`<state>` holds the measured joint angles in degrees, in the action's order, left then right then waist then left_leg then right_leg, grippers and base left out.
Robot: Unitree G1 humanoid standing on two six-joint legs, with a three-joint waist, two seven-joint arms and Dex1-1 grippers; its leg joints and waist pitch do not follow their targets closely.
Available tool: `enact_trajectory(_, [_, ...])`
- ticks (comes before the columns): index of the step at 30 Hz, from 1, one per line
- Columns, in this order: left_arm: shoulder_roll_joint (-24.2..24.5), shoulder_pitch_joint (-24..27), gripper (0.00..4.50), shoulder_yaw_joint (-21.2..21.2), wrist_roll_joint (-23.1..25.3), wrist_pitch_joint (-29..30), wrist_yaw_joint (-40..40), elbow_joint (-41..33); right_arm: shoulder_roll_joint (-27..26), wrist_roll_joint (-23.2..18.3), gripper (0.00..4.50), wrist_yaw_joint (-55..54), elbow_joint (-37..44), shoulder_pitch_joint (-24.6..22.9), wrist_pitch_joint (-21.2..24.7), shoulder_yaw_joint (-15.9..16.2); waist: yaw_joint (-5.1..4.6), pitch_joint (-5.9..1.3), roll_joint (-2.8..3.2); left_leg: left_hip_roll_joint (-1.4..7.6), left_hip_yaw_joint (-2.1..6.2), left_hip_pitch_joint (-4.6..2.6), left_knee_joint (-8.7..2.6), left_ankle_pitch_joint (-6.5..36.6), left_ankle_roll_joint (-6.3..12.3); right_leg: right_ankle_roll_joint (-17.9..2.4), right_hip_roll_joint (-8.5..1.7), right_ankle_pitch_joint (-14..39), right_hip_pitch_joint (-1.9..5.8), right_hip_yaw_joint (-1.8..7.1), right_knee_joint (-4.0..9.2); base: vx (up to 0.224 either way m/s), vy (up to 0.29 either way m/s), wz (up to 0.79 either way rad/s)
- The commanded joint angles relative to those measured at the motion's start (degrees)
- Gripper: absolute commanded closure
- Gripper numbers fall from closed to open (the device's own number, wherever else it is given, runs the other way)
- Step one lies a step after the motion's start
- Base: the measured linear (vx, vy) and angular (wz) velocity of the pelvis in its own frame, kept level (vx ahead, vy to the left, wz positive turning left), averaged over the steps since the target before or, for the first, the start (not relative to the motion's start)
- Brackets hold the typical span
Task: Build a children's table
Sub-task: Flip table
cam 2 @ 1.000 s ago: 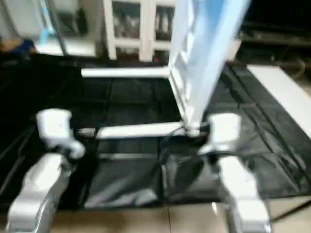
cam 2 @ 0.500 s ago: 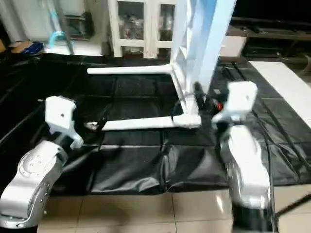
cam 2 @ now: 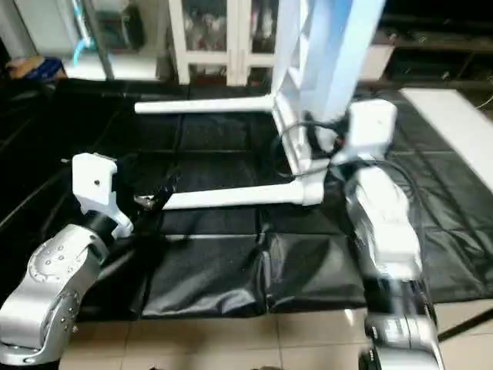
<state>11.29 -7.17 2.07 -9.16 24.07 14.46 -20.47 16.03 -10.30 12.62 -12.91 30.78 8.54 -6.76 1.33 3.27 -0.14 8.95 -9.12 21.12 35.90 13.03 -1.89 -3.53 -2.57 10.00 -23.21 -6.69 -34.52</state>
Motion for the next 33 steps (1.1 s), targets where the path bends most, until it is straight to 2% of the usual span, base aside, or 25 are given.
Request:
enact_trajectory(1, [0.36,-0.16,0.0,1.3,0.01,0.75,0.94,-0.37,0.7,1.74,0.05,-0.19,-3.57,1.83,-1.76,0.02,0.53,-4.61,-0.3,4.26,1.36,-0.07,-3.21,-6.43,10.13,-11.59,-6.66,-3.7,3.84,4.54,2.09,0.0,0.0,0.0])
enact_trajectory(2, [0.43,-0.21,0.0,1.48,-0.17,1.0,1.14,-0.79,1.01,2.57,0.05,-0.61,-5.13,2.61,-2.35,0.2,0.57,-4.38,-0.71,4.29,1.22,-0.01,-3.31,-5.31,10.17,-11.3,-6.57,-1.68,3.82,4.5,2.43,0.0,0.0,0.0])
enact_trajectory(4, [2.08,0.31,0.0,3.27,-0.9,1.52,4.14,-2.91,1.64,4.18,0.05,-1.75,-8.85,4.73,-3.76,0.26,0.9,-3.79,-0.79,4.42,0.94,-0.48,-3.63,0.61,7.66,-9.52,-6.48,8.29,3.52,4.46,3.54,0.0,0.0,0.0])
enact_trajectory(5, [2.31,0.37,0.0,3.5,-0.91,1.5,4.5,-3.09,1.68,4.26,0.05,-1.84,-9.08,4.89,-3.83,0.24,0.95,-3.74,-1.02,4.47,0.89,-0.56,-3.73,1.88,6.82,-8.93,-6.58,10.53,3.45,4.43,3.66,0.0,0.0,0.0])
enact_trajectory(6, [3.14,0.58,0.0,4.33,-0.9,1.41,5.78,-3.7,1.78,4.45,0.05,-2.15,-9.82,5.4,-4.03,0.16,1.02,-3.55,-0.79,4.48,0.65,-0.89,-3.88,4.36,5.13,-7.78,-6.38,14.38,3.2,4.4,4.03,0.0,0.0,0.0])
enact_trajectory(7, [4.37,0.8,0.0,5.5,-0.47,0.73,7.42,-4.32,1.95,4.6,0.05,-2.3,-11.13,6.22,-4.68,0.01,0.92,-3.43,-1.03,4.55,0.52,-1.01,-4.01,5.98,3.75,-6.75,-6.29,16.36,3.11,4.42,4.16,0.0,0.0,0.0])
enact_trajectory(8, [5.52,0.93,0.0,6.46,0.24,-0.16,8.65,-4.66,2.19,4.66,0.05,-2.38,-12.82,7.2,-5.67,-0.17,0.87,-3.31,-1.01,4.51,0.4,-1.05,-4.1,6.93,2.88,-5.79,-6.15,17.54,2.99,4.43,4.29,0.0,0.0,0.0])
enact_trajectory(10, [6.14,0.94,0.0,6.86,0.67,-0.97,9.23,-4.84,2.36,4.42,0.05,-2.41,-14.39,8.21,-6.63,-0.53,0.75,-3.23,-1.0,4.41,0.38,-1.04,-4.14,8.25,2.15,-4.83,-6.17,19.1,2.92,4.4,4.45,0.0,0.0,0.0])
enact_trajectory(11, [6.04,0.89,0.0,6.68,0.77,-1.49,9.06,-4.9,2.41,4.12,0.2,-2.29,-14.94,8.68,-6.9,-0.8,0.77,-3.27,-1.18,4.4,0.36,-1.06,-4.15,8.52,2.05,-4.62,-6.27,19.46,2.92,4.4,4.52,0.0,0.0,0.0])
enact_trajectory(14, [5.98,0.59,0.0,6.56,0.87,-1.88,8.88,-5.02,2.63,3.57,0.34,-1.46,-16.38,9.64,-7.73,-1.25,0.7,-3.23,-1.07,4.37,0.37,-0.97,-4.14,9.02,1.49,-4.14,-6.19,19.91,2.87,4.37,4.64,0.0,0.0,0.0])
enact_trajectory(15, [6.14,0.54,0.0,6.66,1.04,-2.09,8.94,-5.04,2.61,3.52,0.49,-1.19,-16.89,9.91,-8.1,-1.37,0.76,-3.3,-1.41,4.34,0.33,-0.98,-4.13,9.05,1.53,-3.89,-6.18,20.02,2.85,4.36,4.63,0.0,0.0,0.0])
enact_trajectory(18, [6.47,0.43,0.0,6.8,1.34,-2.1,8.81,-5.41,2.45,3.54,0.6,-0.7,-17.24,10.09,-8.8,-1.52,0.84,-3.42,-1.29,4.41,0.39,-0.72,-4.11,8.17,1.77,-4.03,-6.32,19.25,2.98,4.31,4.45,0.0,0.0,0.0])
enact_trajectory(21, [6.67,0.16,0.0,6.59,1.53,-2.31,8.6,-5.51,2.27,3.4,0.98,-0.44,-17.72,10.11,-9.61,-1.34,0.82,-3.54,-1.34,4.52,0.44,-0.64,-4.09,7.41,1.83,-4.78,-6.32,17.05,3.0,4.3,4.06,0.0,0.0,0.0])
enact_trajectory(22, [6.63,0.05,0.0,6.42,1.65,-2.54,8.54,-5.44,2.22,3.33,0.98,-0.36,-18.12,10.18,-10.04,-1.26,0.84,-3.56,-1.42,4.54,0.45,-0.59,-4.07,7.02,1.94,-5.2,-6.35,16.21,3.03,4.33,3.89,0.0,0.0,0.0])
enact_trajectory(24, [6.62,-0.1,0.0,6.23,1.62,-2.67,8.57,-5.35,2.22,3.35,1.17,-0.32,-18.59,10.28,-10.41,-1.2,0.84,-3.59,-1.28,4.53,0.42,-0.58,-4.02,6.75,2.03,-5.58,-6.34,15.42,3.01,4.34,3.81,0.0,0.0,0.0])
enact_trajectory(26, [6.74,-0.34,0.0,6.08,1.69,-2.88,8.63,-5.33,2.34,3.54,1.33,-0.36,-19.33,10.53,-10.82,-1.22,0.78,-3.73,-1.41,4.51,0.42,-0.35,-3.96,5.75,2.42,-6.57,-6.38,13.25,3.26,4.35,3.46,0.0,0.0,0.0])
enact_trajectory(33, [6.63,-1.24,0.0,4.6,1.1,-1.29,7.76,-5.95,3.69,4.5,1.96,-1.07,-20.53,12.35,-10.87,-1.82,0.9,-3.7,-1.61,4.53,0.32,-0.43,-3.86,5.28,2.57,-6.81,-6.34,13.47,3.26,4.33,3.36,0.0,0.0,0.0])
